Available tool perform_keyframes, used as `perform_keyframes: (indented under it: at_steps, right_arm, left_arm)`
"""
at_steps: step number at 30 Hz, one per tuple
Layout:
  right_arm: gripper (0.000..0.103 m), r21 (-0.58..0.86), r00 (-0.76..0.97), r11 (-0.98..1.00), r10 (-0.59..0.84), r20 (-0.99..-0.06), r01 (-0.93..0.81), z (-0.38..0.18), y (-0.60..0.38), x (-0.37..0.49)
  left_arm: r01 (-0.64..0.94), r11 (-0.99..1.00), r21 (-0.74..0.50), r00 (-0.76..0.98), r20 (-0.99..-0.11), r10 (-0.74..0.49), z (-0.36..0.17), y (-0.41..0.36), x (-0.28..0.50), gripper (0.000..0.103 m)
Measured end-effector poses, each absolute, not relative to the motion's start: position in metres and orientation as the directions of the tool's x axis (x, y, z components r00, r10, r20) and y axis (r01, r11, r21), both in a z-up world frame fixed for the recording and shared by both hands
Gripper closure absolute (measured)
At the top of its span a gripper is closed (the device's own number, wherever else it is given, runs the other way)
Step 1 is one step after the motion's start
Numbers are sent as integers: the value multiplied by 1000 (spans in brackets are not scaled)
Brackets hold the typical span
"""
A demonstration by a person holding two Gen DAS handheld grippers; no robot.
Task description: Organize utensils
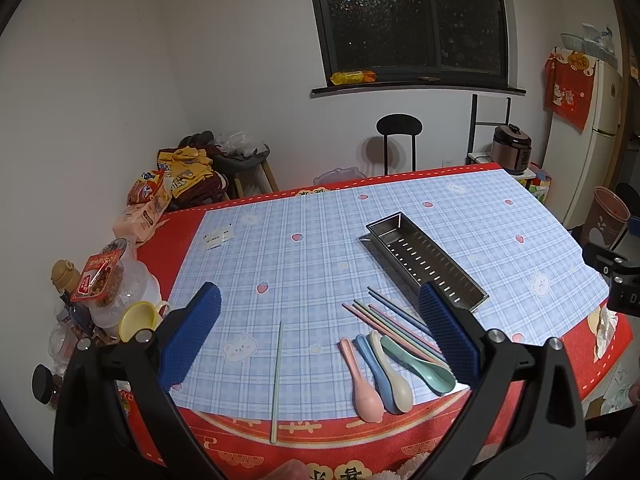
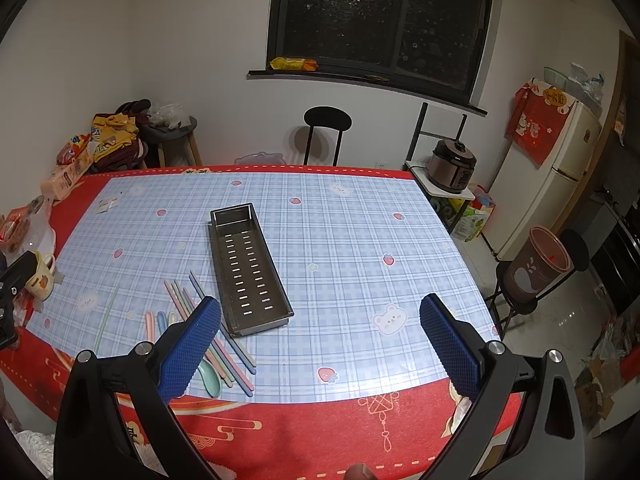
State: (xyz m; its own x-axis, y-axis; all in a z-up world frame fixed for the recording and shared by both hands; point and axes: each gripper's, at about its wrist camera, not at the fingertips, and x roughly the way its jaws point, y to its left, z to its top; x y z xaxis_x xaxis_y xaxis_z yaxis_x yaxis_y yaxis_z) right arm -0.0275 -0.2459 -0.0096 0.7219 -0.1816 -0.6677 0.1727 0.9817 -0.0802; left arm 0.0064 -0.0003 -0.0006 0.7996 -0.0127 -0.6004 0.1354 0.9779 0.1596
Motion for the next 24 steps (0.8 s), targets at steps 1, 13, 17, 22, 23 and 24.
perform_keyframes:
  at_steps: [1,13,17,22,23,24]
  right_arm:
    - [5,-81,722,982,-182,-667,172,-9,-246,-28]
    - [5,-82,721,982,-182,-668,172,-9,-245,-28]
    - [5,-82,721,982,-182,-668,171,-9,-245,-28]
    - [5,-84,721,982,-182,-669,170,-9,-242,-28]
    - [5,-85,721,982,-183,-669,170,-9,-242,-28]
    - [5,-85,720,982,-183,-669,170,-9,-242,-28]
  left_arm:
    - [135,978,158,800,-600,-13,0,0,6,6]
    - [137,978,155,801,-598,-17,0,3,6,6]
    - [138,978,154,801,-598,-18,0,3,7,6]
    - [137,979,150,800,-600,-20,-2,4,7,6]
    - [137,979,148,800,-600,-21,-2,5,6,6]
    - [137,980,147,799,-601,-21,-2,5,7,6]
